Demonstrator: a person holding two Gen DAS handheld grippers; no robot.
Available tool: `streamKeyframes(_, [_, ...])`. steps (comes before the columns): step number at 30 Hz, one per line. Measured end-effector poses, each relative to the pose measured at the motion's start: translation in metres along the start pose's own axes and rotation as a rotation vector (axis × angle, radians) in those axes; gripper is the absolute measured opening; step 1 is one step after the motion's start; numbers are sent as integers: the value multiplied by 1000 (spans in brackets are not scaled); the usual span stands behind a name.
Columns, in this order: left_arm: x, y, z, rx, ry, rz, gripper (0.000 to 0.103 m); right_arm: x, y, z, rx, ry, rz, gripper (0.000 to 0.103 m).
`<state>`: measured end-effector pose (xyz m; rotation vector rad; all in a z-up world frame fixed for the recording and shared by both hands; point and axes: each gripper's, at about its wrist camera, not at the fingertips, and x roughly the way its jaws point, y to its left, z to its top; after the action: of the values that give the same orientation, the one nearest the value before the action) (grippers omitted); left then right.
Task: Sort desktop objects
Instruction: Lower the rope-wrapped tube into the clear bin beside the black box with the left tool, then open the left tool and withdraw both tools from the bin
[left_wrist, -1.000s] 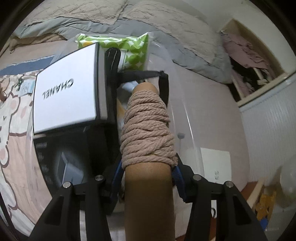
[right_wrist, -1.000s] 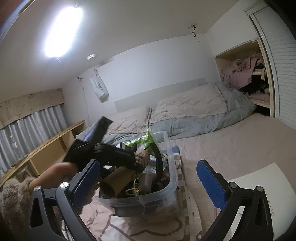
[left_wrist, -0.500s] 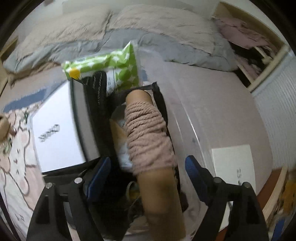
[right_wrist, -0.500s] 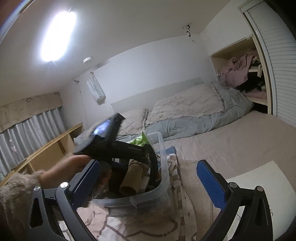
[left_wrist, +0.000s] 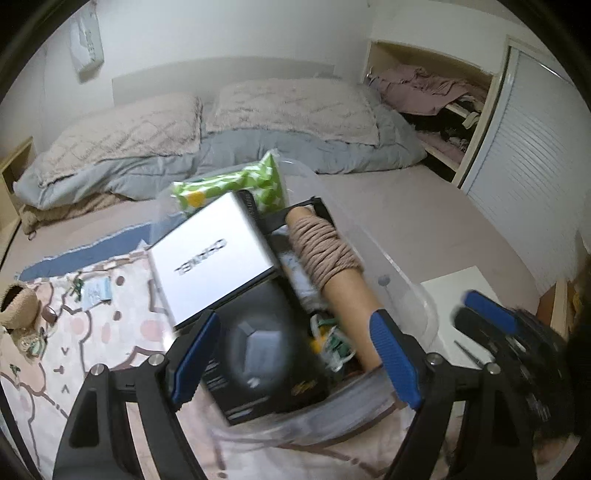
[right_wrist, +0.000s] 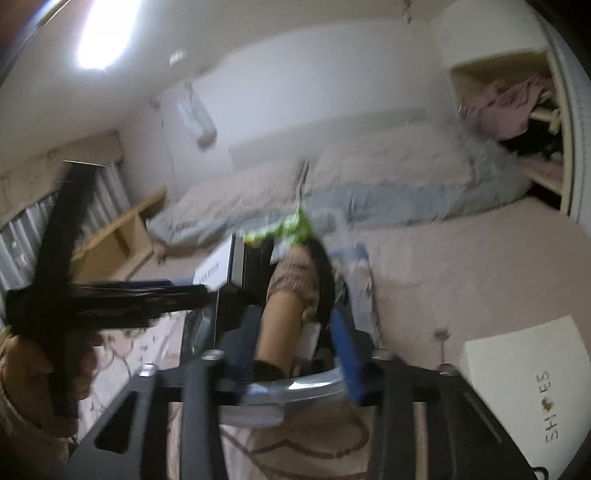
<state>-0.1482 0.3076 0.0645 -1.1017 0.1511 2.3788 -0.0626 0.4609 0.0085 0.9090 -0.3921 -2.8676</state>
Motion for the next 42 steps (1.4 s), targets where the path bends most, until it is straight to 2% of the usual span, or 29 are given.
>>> streamKeyframes(4, [-13,19,-23,23,-31,6,83,18,10,-9,-57,124,-21,20])
streamKeyframes(8, [-20,33,-43,49,-64,24,83,24,28,-15,-141,169,-21,20])
streamKeyframes(11, [-21,37,-54,64,-74,27,83,38,37,-15,-171,202,-52,20])
streamKeyframes(18, [-27,47,-69,90,-104,32,83,75,30,-5,-97,214,-95,19])
streamKeyframes(23, [-31,58,-75,82,-130,29,83,79,36,-8,-121,227,-127,19])
streamKeyframes(28, [-33,64,-79,58,-133,6,83,82,29,-9,-65,237,-153,20])
streamKeyframes(31, [-37,65,-81,57,-145,10,83,73,32,-9,-19,205,-147,20])
streamKeyframes(38, [-47,69,-84,57,-169,7,83,20,58,-16,-5,-17,-122,20])
streamKeyframes(41, [-51,69,-85,57,-177,2,83,4,67,-18,8,-68,-144,21])
streamKeyframes(42, [-53,69,-86,57,-180,0,83,-3,71,-20,6,-95,-149,35])
